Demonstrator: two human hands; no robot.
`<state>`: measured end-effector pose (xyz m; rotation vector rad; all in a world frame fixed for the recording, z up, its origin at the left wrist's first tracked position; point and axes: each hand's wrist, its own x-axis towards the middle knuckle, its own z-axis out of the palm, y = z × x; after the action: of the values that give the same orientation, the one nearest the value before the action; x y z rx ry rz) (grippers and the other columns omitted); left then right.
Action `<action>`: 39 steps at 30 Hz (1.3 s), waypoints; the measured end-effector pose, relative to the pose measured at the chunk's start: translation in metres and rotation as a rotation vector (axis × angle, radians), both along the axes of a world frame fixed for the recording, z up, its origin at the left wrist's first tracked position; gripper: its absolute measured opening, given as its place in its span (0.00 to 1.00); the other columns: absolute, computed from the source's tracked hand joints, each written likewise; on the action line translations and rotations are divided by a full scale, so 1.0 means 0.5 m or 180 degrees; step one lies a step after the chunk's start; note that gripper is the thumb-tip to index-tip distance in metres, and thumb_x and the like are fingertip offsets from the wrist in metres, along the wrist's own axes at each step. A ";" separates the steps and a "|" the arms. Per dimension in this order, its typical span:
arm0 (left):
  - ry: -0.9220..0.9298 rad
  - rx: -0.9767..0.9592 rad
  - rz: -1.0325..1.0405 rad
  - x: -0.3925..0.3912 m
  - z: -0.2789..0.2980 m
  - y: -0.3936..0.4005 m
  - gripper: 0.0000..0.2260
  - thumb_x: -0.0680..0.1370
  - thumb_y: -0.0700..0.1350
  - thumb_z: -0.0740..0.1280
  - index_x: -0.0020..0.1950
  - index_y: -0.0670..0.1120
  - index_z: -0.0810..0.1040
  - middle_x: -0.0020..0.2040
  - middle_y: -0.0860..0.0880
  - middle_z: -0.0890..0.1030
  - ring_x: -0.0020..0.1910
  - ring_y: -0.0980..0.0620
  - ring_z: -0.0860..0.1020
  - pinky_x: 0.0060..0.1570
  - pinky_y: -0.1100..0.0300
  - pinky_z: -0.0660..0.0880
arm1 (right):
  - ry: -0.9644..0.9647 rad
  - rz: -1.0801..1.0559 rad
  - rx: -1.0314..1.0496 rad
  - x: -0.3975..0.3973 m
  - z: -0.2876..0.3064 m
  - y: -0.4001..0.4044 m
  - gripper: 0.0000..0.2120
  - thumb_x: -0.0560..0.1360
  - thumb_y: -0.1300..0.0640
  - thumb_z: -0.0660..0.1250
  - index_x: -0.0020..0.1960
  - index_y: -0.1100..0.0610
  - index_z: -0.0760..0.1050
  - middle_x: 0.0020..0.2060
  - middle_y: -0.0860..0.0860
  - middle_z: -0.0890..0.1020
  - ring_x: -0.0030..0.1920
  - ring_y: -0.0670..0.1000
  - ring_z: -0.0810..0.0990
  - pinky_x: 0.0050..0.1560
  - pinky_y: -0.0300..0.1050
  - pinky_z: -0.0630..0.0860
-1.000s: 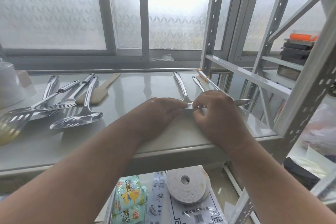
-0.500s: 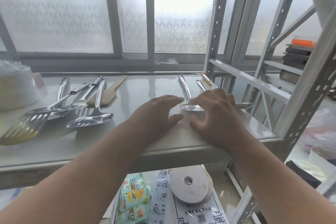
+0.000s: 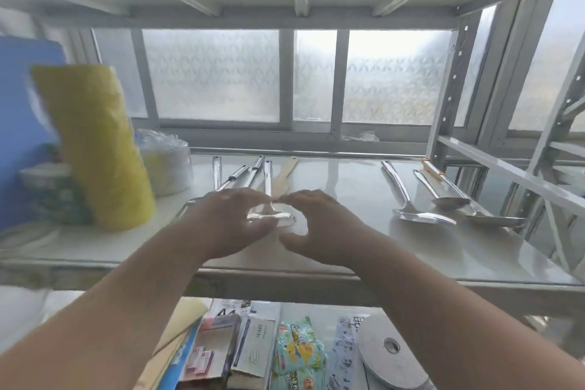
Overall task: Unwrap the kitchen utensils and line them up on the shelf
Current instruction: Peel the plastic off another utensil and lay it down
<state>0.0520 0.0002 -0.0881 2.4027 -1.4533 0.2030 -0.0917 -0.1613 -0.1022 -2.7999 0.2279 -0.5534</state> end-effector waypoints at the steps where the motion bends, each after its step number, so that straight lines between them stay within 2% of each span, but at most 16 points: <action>1: -0.0005 0.0045 0.0045 0.003 0.001 0.014 0.26 0.75 0.75 0.61 0.69 0.67 0.76 0.73 0.61 0.79 0.69 0.52 0.79 0.69 0.49 0.76 | 0.0071 0.0035 0.0086 0.016 -0.001 0.014 0.30 0.74 0.45 0.70 0.75 0.48 0.70 0.69 0.47 0.76 0.70 0.49 0.70 0.66 0.36 0.63; 3: -0.0104 0.0206 0.0105 0.007 0.008 0.040 0.28 0.75 0.76 0.59 0.68 0.63 0.78 0.73 0.59 0.79 0.68 0.50 0.80 0.67 0.47 0.76 | 0.0142 0.0043 0.0192 0.042 -0.004 0.034 0.25 0.75 0.46 0.68 0.72 0.47 0.74 0.67 0.47 0.79 0.67 0.50 0.74 0.64 0.39 0.68; 4: -0.0188 0.0317 0.0148 0.009 0.011 0.052 0.28 0.76 0.75 0.59 0.66 0.60 0.80 0.69 0.58 0.82 0.65 0.50 0.81 0.64 0.47 0.77 | 0.0141 0.0043 0.0173 0.053 -0.008 0.039 0.20 0.76 0.47 0.66 0.68 0.46 0.76 0.63 0.48 0.81 0.64 0.51 0.77 0.63 0.44 0.72; 6: -0.0355 0.0454 0.0237 0.016 0.013 0.071 0.24 0.78 0.71 0.61 0.62 0.56 0.80 0.62 0.57 0.83 0.61 0.51 0.81 0.61 0.48 0.77 | 0.0232 -0.0032 -0.0169 0.069 -0.015 0.046 0.07 0.78 0.52 0.62 0.52 0.48 0.78 0.53 0.50 0.83 0.57 0.56 0.80 0.52 0.49 0.76; 7: -0.0413 0.0490 0.0266 0.018 0.013 0.076 0.20 0.79 0.67 0.63 0.62 0.55 0.81 0.62 0.57 0.83 0.62 0.51 0.81 0.61 0.48 0.77 | 0.0311 -0.0096 -0.0412 0.073 -0.017 0.047 0.06 0.78 0.55 0.60 0.46 0.48 0.75 0.48 0.52 0.83 0.53 0.58 0.80 0.46 0.49 0.75; 8: -0.0443 0.0475 0.0256 0.017 0.012 0.080 0.17 0.80 0.63 0.65 0.62 0.55 0.81 0.63 0.57 0.83 0.62 0.51 0.80 0.62 0.48 0.77 | 0.0341 -0.0152 -0.0593 0.075 -0.019 0.046 0.09 0.78 0.58 0.58 0.44 0.48 0.73 0.46 0.53 0.82 0.50 0.59 0.81 0.43 0.48 0.72; 12: -0.0595 0.0084 -0.0063 -0.007 0.004 0.049 0.16 0.81 0.58 0.69 0.68 0.57 0.83 0.68 0.59 0.82 0.66 0.52 0.80 0.66 0.50 0.75 | -0.0138 -0.0329 -0.1022 0.056 -0.023 0.031 0.20 0.74 0.64 0.57 0.57 0.47 0.79 0.46 0.51 0.83 0.47 0.60 0.82 0.40 0.47 0.70; 14: -0.0623 -0.0088 -0.0216 -0.022 -0.004 0.016 0.14 0.83 0.56 0.68 0.68 0.58 0.83 0.65 0.59 0.84 0.63 0.51 0.81 0.62 0.50 0.78 | -0.0429 -0.0367 -0.1020 0.035 -0.026 0.022 0.24 0.73 0.66 0.55 0.60 0.47 0.78 0.45 0.49 0.83 0.43 0.60 0.80 0.39 0.46 0.67; 17: -0.0781 -0.0204 -0.0331 -0.045 -0.016 -0.040 0.12 0.87 0.52 0.62 0.57 0.53 0.85 0.51 0.53 0.85 0.51 0.44 0.84 0.49 0.48 0.80 | -0.0562 -0.0536 -0.1035 -0.004 -0.036 -0.006 0.24 0.72 0.66 0.53 0.58 0.49 0.78 0.43 0.48 0.82 0.40 0.59 0.76 0.38 0.45 0.66; 19: -0.0943 -0.0293 -0.0421 -0.063 -0.023 -0.076 0.13 0.87 0.51 0.61 0.50 0.51 0.83 0.45 0.52 0.83 0.44 0.43 0.83 0.42 0.49 0.79 | -0.0595 -0.0760 -0.1142 -0.032 -0.044 -0.035 0.23 0.70 0.66 0.53 0.56 0.50 0.78 0.43 0.48 0.83 0.42 0.60 0.79 0.39 0.47 0.70; 21: -0.1049 -0.0377 -0.0552 -0.083 -0.030 -0.112 0.13 0.87 0.49 0.62 0.45 0.50 0.80 0.41 0.51 0.80 0.41 0.43 0.82 0.39 0.49 0.80 | -0.0586 -0.0933 -0.1196 -0.064 -0.049 -0.062 0.22 0.70 0.65 0.54 0.56 0.50 0.78 0.43 0.49 0.83 0.44 0.60 0.81 0.41 0.49 0.75; 25: -0.1148 -0.0505 -0.0736 -0.137 -0.041 -0.182 0.12 0.87 0.48 0.62 0.47 0.51 0.81 0.41 0.52 0.82 0.43 0.44 0.83 0.40 0.49 0.81 | -0.0572 -0.1148 -0.1215 -0.124 -0.050 -0.102 0.21 0.69 0.64 0.55 0.55 0.51 0.80 0.44 0.49 0.84 0.47 0.58 0.81 0.46 0.49 0.76; 29: -0.1150 -0.0462 -0.0902 -0.172 -0.046 -0.235 0.12 0.87 0.47 0.60 0.51 0.52 0.83 0.45 0.52 0.82 0.47 0.46 0.83 0.41 0.52 0.78 | -0.0500 -0.1542 -0.1387 -0.162 -0.051 -0.132 0.15 0.69 0.63 0.60 0.48 0.50 0.81 0.37 0.50 0.83 0.42 0.57 0.81 0.50 0.51 0.71; 34: -0.1305 -0.0340 -0.0919 -0.188 -0.064 -0.275 0.09 0.85 0.45 0.63 0.50 0.51 0.82 0.45 0.52 0.82 0.49 0.46 0.83 0.41 0.52 0.79 | -0.0649 -0.1560 -0.1011 -0.186 -0.060 -0.146 0.15 0.71 0.60 0.57 0.45 0.52 0.82 0.36 0.53 0.85 0.42 0.59 0.82 0.59 0.52 0.71; 39: -0.1256 -0.0384 -0.0887 -0.175 -0.069 -0.274 0.09 0.84 0.44 0.64 0.51 0.53 0.83 0.45 0.54 0.82 0.48 0.48 0.83 0.39 0.55 0.75 | -0.0674 -0.1465 -0.0811 -0.183 -0.063 -0.145 0.19 0.73 0.54 0.55 0.52 0.49 0.84 0.43 0.51 0.87 0.48 0.57 0.83 0.59 0.53 0.71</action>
<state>-0.0356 -0.1369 -0.1227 2.1130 -1.8642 0.7063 -0.1835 -0.2338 -0.1337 -2.9007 0.8197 -1.0409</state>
